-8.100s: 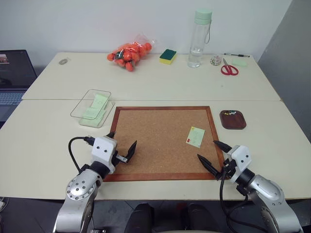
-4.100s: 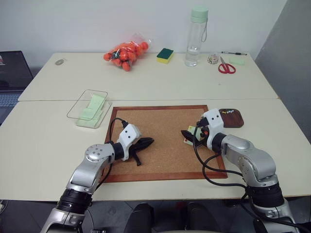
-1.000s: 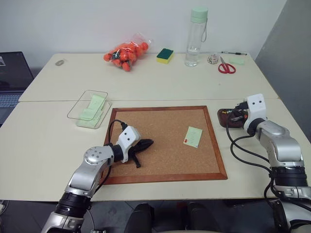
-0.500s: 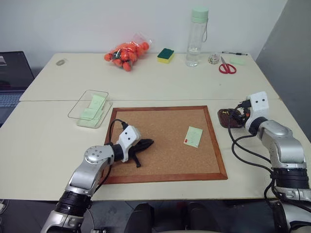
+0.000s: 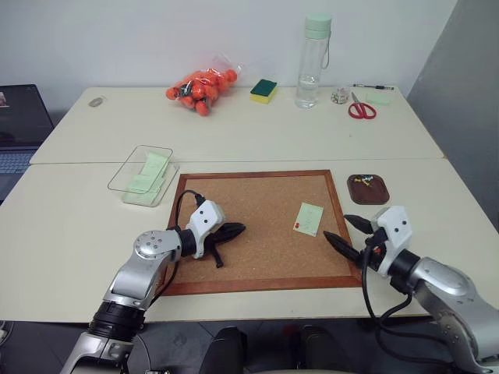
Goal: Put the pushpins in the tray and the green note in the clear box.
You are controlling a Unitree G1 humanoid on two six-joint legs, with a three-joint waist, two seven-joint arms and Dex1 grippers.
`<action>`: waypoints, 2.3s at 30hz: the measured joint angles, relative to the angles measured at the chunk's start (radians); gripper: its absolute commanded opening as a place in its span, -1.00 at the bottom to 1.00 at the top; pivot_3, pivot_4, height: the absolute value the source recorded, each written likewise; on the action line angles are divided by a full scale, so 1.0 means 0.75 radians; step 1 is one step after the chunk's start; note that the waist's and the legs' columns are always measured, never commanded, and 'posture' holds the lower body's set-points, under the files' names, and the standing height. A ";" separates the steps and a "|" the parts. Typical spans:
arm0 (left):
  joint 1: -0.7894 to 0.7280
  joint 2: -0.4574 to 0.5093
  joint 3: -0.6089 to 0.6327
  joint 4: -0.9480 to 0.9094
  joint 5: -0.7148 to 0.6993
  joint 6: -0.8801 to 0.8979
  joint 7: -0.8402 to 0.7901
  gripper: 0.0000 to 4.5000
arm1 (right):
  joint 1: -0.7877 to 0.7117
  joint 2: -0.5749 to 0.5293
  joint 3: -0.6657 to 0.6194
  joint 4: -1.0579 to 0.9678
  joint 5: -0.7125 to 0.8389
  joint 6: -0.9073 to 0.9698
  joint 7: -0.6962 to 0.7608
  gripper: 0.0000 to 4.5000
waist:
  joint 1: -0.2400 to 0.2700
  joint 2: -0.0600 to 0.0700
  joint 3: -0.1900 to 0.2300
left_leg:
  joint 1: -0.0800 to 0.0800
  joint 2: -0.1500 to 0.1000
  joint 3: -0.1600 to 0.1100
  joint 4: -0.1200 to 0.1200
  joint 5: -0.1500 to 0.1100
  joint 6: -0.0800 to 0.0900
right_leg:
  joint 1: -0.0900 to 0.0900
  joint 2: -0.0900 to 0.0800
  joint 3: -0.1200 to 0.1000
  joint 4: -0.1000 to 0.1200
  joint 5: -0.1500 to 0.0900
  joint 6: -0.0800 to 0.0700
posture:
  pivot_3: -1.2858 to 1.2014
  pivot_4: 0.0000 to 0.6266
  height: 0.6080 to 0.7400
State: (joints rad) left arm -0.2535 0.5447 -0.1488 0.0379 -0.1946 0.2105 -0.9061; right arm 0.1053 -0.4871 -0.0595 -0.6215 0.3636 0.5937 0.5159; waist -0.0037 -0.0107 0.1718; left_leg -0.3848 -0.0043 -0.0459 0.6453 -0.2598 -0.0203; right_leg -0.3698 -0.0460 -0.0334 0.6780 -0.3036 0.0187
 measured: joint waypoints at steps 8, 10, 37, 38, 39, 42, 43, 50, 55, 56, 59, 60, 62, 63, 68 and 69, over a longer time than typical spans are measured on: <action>0.000 -0.001 -0.004 -0.005 0.000 0.002 -0.001 -1.00 | -0.054 0.050 0.151 0.150 -0.133 -0.189 -0.004 0.56 | 0.002 0.000 0.000 | 0.000 0.000 -0.001 -0.001 0.000 0.000 | 0.000 0.000 -0.001 0.000 0.000 0.000 | 0.03 -0.52 1.00; 0.005 -0.001 -0.002 -0.010 -0.001 0.002 0.001 -1.00 | -0.053 0.050 0.169 0.189 -0.151 -0.223 0.005 0.56 | 0.002 0.000 0.000 | 0.000 0.000 -0.001 -0.001 0.000 0.000 | 0.000 0.000 0.000 -0.001 0.000 0.000 | 0.03 -0.52 1.00; 0.017 0.000 0.001 -0.036 0.000 0.029 0.015 -1.00 | -0.049 0.067 0.260 0.311 -0.255 -0.352 0.017 -0.98 | 0.002 0.000 0.000 | 0.000 0.000 -0.001 -0.001 0.000 0.000 | 0.000 0.000 -0.001 -0.001 0.000 0.000 | 0.03 -0.52 1.00; 0.017 0.000 0.001 -0.037 0.000 0.029 0.016 -1.00 | -0.049 0.067 0.266 0.312 -0.258 -0.353 0.019 -0.98 | 0.002 0.000 0.000 | 0.000 0.000 -0.001 -0.001 0.000 0.000 | 0.000 0.000 -0.001 -0.001 0.000 0.000 | 0.03 -0.52 1.00; 0.017 0.000 0.001 -0.038 0.000 0.029 0.017 -1.00 | -0.048 0.068 0.269 0.314 -0.259 -0.354 0.020 -0.98 | 0.002 0.000 0.000 | 0.000 0.000 -0.001 -0.001 0.000 0.000 | 0.000 0.000 -0.001 -0.001 0.000 0.000 | 0.03 -0.52 1.00; 0.018 0.000 0.001 -0.039 0.000 0.029 0.022 -1.00 | -0.049 0.067 0.268 0.315 -0.262 -0.356 0.021 -0.98 | 0.002 0.000 0.000 | 0.000 0.000 -0.001 -0.001 0.000 0.000 | 0.000 0.000 0.000 -0.001 0.000 0.000 | 0.03 -0.52 1.00; 0.019 0.000 0.001 -0.039 0.000 0.029 0.023 -1.00 | -0.050 0.067 0.267 0.316 -0.262 -0.356 0.022 -0.98 | 0.002 0.000 0.000 | 0.000 0.000 -0.001 -0.001 0.000 0.000 | 0.000 0.000 0.000 -0.001 0.000 0.000 | 0.03 -0.52 1.00; 0.021 0.000 0.001 -0.043 0.000 0.029 0.026 -1.00 | -0.055 0.061 0.258 0.314 -0.244 -0.342 0.037 -0.98 | 0.002 0.000 0.000 | 0.000 0.000 -0.001 -0.001 0.000 0.000 | 0.000 0.000 -0.001 -0.001 0.000 0.000 | 0.03 -0.52 1.00; 0.028 0.000 0.000 -0.054 0.000 0.031 0.028 -1.00 | -0.065 0.063 0.212 0.295 -0.151 -0.256 0.050 -0.98 | 0.002 0.000 0.000 | -0.001 0.000 -0.001 -0.001 0.000 0.000 | -0.001 0.000 0.000 -0.001 0.000 0.000 | 0.03 -0.52 1.00; 0.030 0.000 0.000 -0.056 0.000 0.031 0.028 -1.00 | -0.067 0.062 0.205 0.284 -0.131 -0.233 0.051 -0.98 | 0.002 0.000 0.000 | -0.001 0.000 -0.001 -0.001 0.000 0.000 | -0.001 0.000 0.000 -0.001 0.000 0.000 | 0.03 -0.52 1.00; 0.033 0.000 0.000 -0.057 0.000 0.031 0.028 -1.00 | -0.091 0.061 0.169 0.240 -0.081 -0.197 0.060 -0.98 | 0.001 0.000 0.000 | -0.001 0.000 0.000 -0.001 0.000 0.000 | -0.001 0.000 0.000 0.000 0.000 0.000 | 0.03 -0.52 1.00; 0.034 0.000 0.000 -0.057 0.000 0.031 0.029 -1.00 | -0.107 0.059 0.150 0.223 -0.067 -0.190 0.060 -0.98 | 0.001 0.000 0.000 | -0.001 0.000 -0.001 -0.001 0.000 0.000 | -0.001 0.000 0.000 0.000 0.000 0.000 | 0.03 -0.52 1.00; 0.035 0.000 -0.001 -0.059 0.000 0.030 0.029 -1.00 | -0.125 0.044 0.121 0.170 -0.030 -0.163 0.065 -0.98 | 0.002 -0.001 0.000 | -0.001 0.000 -0.001 -0.001 0.000 0.000 | 0.000 0.000 -0.001 -0.001 0.000 0.000 | 0.03 -0.52 1.00; 0.035 0.000 -0.001 -0.060 0.000 0.030 0.028 -1.00 | -0.126 0.044 0.116 0.154 -0.016 -0.147 0.066 -0.98 | 0.002 -0.001 0.000 | -0.001 0.000 -0.002 -0.001 0.000 0.000 | 0.000 0.000 -0.002 -0.001 0.000 0.000 | 0.03 -0.52 1.00; 0.035 0.000 -0.001 -0.059 0.001 0.030 0.028 -1.00 | -0.124 0.032 0.112 0.115 0.053 -0.067 0.071 -0.98 | 0.002 -0.001 0.000 | -0.001 0.000 -0.001 -0.001 0.000 0.000 | 0.000 -0.001 -0.001 -0.001 0.000 0.000 | 0.03 -0.52 1.00; 0.035 0.000 -0.001 -0.059 0.001 0.030 0.028 -1.00 | -0.125 0.030 0.110 0.105 0.065 -0.056 0.071 -0.98 | 0.002 -0.001 0.000 | -0.001 0.000 -0.001 -0.001 0.000 0.000 | 0.000 -0.001 -0.001 -0.001 0.000 0.000 | 0.03 -0.52 1.00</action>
State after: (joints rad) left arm -0.2273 0.5447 -0.1496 -0.0062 -0.1939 0.2327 -0.8851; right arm 0.0119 -0.4643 0.0231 -0.5425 0.4127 0.5517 0.5695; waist -0.0022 -0.0111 0.1719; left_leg -0.3855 -0.0042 -0.0470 0.6445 -0.2599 -0.0204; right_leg -0.3701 -0.0465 -0.0342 0.6776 -0.3035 0.0185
